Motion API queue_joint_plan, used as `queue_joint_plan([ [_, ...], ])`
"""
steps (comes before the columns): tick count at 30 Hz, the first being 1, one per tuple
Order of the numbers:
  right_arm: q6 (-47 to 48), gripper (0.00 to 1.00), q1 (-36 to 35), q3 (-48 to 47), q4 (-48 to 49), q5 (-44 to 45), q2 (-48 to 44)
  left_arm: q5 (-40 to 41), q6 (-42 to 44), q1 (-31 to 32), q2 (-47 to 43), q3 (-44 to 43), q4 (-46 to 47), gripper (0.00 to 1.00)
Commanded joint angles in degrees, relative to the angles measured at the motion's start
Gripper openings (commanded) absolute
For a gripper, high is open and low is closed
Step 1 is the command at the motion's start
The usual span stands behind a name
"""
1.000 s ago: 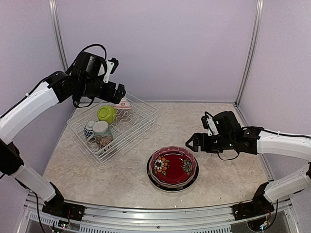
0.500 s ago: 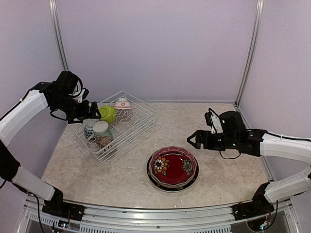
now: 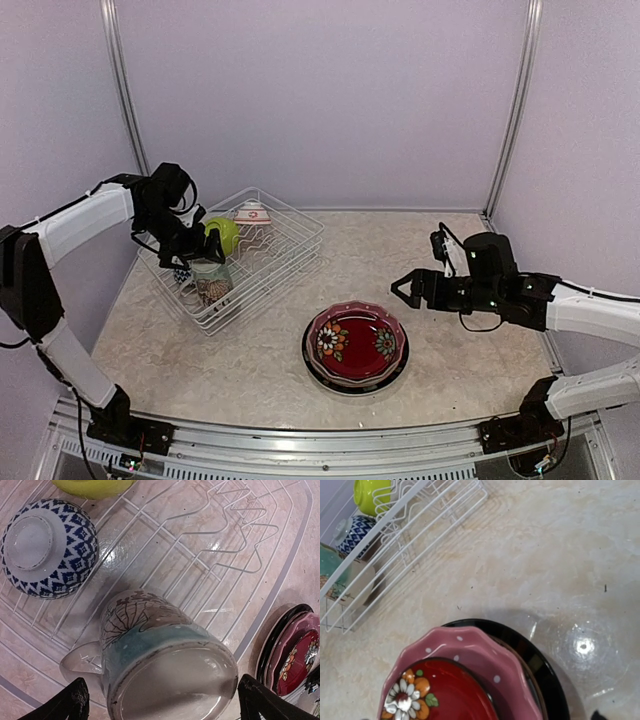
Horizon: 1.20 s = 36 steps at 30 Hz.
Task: Unload the mixed dishes from the dish rack
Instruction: Grab the cup from the dish rack.
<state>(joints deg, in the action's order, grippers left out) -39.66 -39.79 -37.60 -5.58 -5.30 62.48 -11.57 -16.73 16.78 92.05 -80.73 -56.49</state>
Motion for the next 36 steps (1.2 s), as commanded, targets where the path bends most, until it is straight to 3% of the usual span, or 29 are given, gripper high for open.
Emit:
queue_joint_plan([
  [1,-1.01,0.92,0.56,1.61,0.87,0.7,-1.95,-0.47,1.73,1.8,2.31,-2.44,1.27,0.99],
  [14,-1.95,0.93,0.61,1.6,2.47,-0.82,1.57,6.67,3.61,4.39,6.36,-0.87,1.47,0.96],
  [20,-2.06,0.92,0.62,0.87,2.26,-1.11,2.45,6.15,3.81,4.19,5.91,-1.51,0.78,0.64],
  [28,-2.14,0.92,0.59,0.0,1.24,-1.14,2.85,3.94,3.85,4.24,4.25,-4.14,-0.38,0.33],
  [36,-1.89,0.92,0.64,-1.53,0.83,-1.55,4.18,3.47,3.55,4.37,2.58,-9.4,-1.96,0.15],
])
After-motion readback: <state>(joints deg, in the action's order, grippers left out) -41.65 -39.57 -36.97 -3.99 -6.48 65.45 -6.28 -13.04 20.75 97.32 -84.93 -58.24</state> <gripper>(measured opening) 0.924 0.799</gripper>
